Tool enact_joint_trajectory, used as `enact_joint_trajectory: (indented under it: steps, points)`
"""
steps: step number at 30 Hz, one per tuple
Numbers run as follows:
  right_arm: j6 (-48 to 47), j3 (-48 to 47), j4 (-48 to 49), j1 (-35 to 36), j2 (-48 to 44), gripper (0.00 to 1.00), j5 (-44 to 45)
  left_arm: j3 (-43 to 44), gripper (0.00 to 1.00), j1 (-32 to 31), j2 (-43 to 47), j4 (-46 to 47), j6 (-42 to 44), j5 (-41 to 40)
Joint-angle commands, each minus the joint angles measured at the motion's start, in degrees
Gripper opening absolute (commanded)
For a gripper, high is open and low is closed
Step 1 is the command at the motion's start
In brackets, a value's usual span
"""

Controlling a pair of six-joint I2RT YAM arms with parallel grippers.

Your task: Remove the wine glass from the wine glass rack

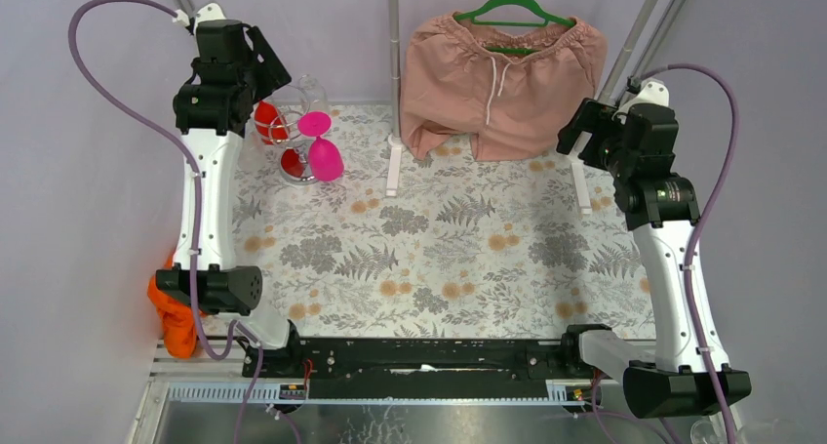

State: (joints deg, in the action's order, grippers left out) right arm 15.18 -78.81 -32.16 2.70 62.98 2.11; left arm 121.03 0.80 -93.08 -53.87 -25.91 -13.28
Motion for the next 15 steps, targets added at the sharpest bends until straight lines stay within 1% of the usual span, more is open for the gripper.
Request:
enact_joint_trajectory:
  steps: [1, 7, 13, 15]
  points:
    - [0.2, 2.5, 2.8, 0.2, -1.9, 1.00, 1.1, -2.0, 0.86, 0.3, 2.4, 2.3, 1.5, 0.4]
    - [1.3, 8.6, 6.3, 0.2, -5.5, 1.00, -0.2, -5.7, 0.90, 0.6, 3.3, 6.3, 1.9, 3.5]
    - [2.9, 12.3, 8.2, 0.2, -6.9, 1.00, -2.0, 0.5, 0.84, 1.4, -4.2, 5.0, 0.3, 6.3]
    - [3.0, 13.3, 8.4, 0.2, -7.2, 1.00, -4.2, 2.5, 0.82, 1.4, -6.7, 4.5, 0.0, 6.3]
